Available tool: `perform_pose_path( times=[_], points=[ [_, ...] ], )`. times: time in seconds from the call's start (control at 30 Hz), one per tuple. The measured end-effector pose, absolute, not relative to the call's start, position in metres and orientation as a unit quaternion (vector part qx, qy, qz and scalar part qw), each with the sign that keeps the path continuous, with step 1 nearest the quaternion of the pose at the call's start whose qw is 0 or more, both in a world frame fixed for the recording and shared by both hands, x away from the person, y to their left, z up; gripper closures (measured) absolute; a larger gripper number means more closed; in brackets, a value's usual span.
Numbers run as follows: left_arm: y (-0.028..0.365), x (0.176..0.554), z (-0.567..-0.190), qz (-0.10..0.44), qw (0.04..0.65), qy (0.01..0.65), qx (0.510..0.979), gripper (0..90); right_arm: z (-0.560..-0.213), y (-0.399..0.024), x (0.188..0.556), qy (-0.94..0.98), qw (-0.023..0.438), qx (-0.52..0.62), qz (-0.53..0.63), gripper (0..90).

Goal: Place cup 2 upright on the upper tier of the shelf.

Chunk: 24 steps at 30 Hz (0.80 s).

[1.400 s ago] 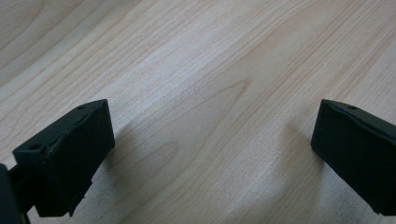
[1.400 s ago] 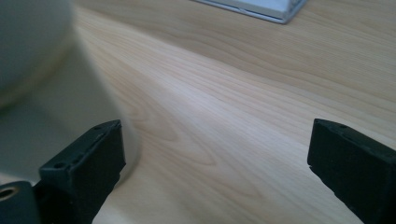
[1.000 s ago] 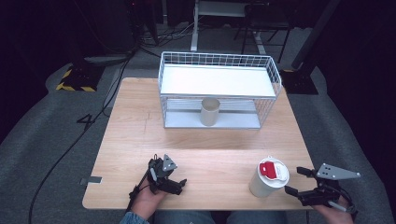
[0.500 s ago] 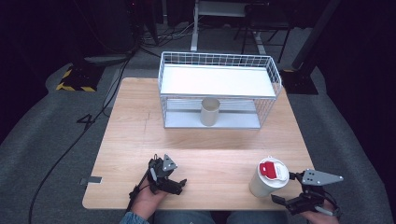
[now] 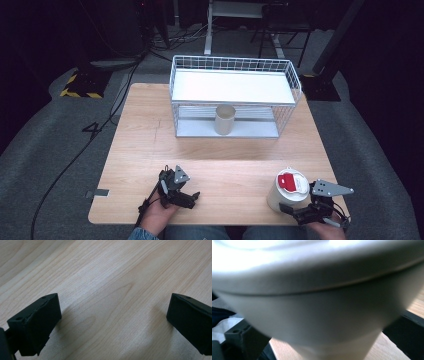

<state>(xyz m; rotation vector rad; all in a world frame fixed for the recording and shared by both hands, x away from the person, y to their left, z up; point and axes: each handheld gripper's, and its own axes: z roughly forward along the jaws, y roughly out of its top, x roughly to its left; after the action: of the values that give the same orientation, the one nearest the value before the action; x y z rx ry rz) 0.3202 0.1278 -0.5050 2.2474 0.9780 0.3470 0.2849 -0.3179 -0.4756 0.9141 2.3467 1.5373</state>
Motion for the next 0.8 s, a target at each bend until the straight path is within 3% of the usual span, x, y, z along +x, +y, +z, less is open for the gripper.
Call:
perform_pose_path(
  times=[0.33, 0.8],
  points=[
    [0.1278, 0.3201, -0.5051, 0.132, 0.327, 0.373, 0.858, 0.1, -0.4824, -0.3153, 0.2853, 0.782, 0.111, 0.290, 0.541, 8.6],
    [0.1280, 0.3202, -0.5050, 0.132, 0.326, 0.372, 0.859, 0.1, -0.4801, -0.3143, 0.2838, 0.791, 0.126, 0.279, 0.530, 10.4]
  ],
)
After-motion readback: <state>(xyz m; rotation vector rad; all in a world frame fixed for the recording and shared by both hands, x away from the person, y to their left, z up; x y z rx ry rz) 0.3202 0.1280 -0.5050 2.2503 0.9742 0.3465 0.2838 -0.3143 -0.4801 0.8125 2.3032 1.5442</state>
